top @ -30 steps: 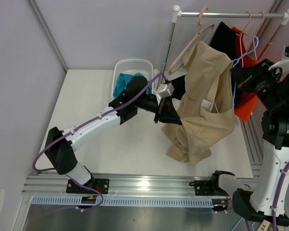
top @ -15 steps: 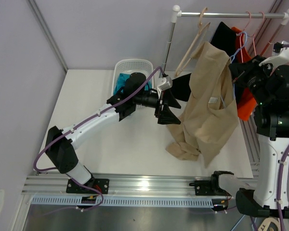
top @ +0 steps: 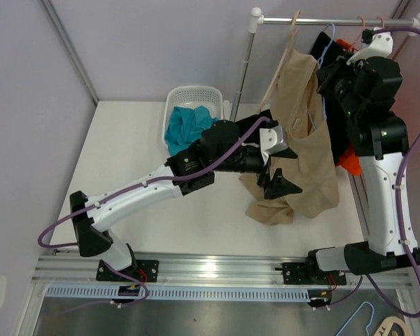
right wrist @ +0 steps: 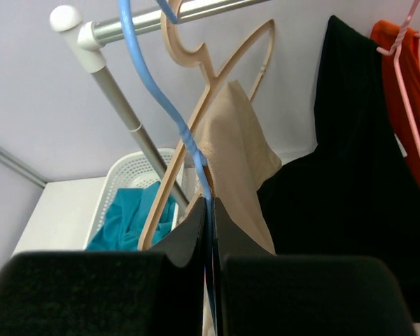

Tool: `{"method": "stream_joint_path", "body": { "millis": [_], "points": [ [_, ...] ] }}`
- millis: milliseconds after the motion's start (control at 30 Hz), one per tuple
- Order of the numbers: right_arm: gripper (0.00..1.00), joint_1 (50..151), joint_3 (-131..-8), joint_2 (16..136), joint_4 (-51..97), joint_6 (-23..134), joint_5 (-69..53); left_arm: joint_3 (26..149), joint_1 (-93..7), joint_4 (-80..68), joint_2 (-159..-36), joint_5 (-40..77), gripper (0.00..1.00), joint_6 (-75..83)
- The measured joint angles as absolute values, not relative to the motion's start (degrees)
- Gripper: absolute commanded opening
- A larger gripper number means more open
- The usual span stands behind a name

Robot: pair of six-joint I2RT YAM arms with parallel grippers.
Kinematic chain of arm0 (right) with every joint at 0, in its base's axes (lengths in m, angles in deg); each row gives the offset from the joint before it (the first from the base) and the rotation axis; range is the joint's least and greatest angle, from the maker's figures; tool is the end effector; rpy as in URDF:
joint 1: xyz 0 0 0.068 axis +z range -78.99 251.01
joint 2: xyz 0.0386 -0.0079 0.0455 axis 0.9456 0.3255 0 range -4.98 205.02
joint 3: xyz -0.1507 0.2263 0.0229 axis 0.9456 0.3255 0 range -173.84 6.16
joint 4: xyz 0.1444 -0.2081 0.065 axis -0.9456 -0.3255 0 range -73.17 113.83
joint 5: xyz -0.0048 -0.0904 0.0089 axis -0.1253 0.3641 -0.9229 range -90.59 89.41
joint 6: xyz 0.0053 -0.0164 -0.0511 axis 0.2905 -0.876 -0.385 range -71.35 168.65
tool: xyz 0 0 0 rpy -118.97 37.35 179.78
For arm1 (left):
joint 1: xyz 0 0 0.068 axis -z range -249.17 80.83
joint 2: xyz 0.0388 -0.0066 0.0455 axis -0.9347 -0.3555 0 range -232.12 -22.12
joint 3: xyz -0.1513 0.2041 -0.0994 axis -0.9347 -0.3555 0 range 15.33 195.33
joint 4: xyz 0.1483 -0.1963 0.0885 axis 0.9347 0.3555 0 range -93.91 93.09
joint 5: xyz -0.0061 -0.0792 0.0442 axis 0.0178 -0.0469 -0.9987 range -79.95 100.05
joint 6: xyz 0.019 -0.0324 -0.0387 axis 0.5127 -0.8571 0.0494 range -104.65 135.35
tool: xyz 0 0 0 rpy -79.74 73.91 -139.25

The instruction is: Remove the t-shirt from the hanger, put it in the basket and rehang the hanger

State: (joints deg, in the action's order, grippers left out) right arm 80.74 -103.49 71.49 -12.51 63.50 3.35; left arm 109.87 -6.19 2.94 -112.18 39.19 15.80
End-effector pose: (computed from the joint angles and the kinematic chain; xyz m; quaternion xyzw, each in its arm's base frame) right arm 0.2368 0.0381 0.5485 0.0560 0.7241 0.1218 0.6765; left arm 0.1503 -0.3329 0.4521 0.5154 0.5025 -0.5029 0.4785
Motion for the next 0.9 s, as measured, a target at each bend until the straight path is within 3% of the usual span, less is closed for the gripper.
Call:
{"method": "stream_joint_path", "body": {
  "millis": [367, 533, 800, 833, 867, 900],
  "points": [
    [0.00, 86.1, -119.3, 80.7, -16.9, 59.9, 11.6, 111.9, -4.2, 1.9, -125.2, 23.5, 0.99, 13.8],
    [0.00, 86.2, -121.7, 81.3, -18.2, 59.5, 12.0, 106.1, -3.8, -3.7, -125.3, 19.4, 0.99, 13.8],
    [0.00, 86.2, -122.4, 81.4, -19.0, 60.2, 10.9, 107.8, -3.3, -11.1, -128.1, 9.2, 0.97, 14.6],
    [0.00, 86.3, -122.5, 81.4, -19.1, 60.5, 10.7, 107.8, -3.2, -12.6, -128.5, 8.2, 0.89, 15.1],
    [0.00, 86.3, -122.5, 81.4, -19.2, 60.6, 10.5, 108.0, -3.0, -13.3, -129.1, 7.9, 0.76, 15.3],
    [0.00, 86.3, -122.5, 81.4, -19.2, 60.6, 10.5, 108.5, -2.8, -13.8, -129.8, 7.7, 0.21, 15.8]
  ]
}}
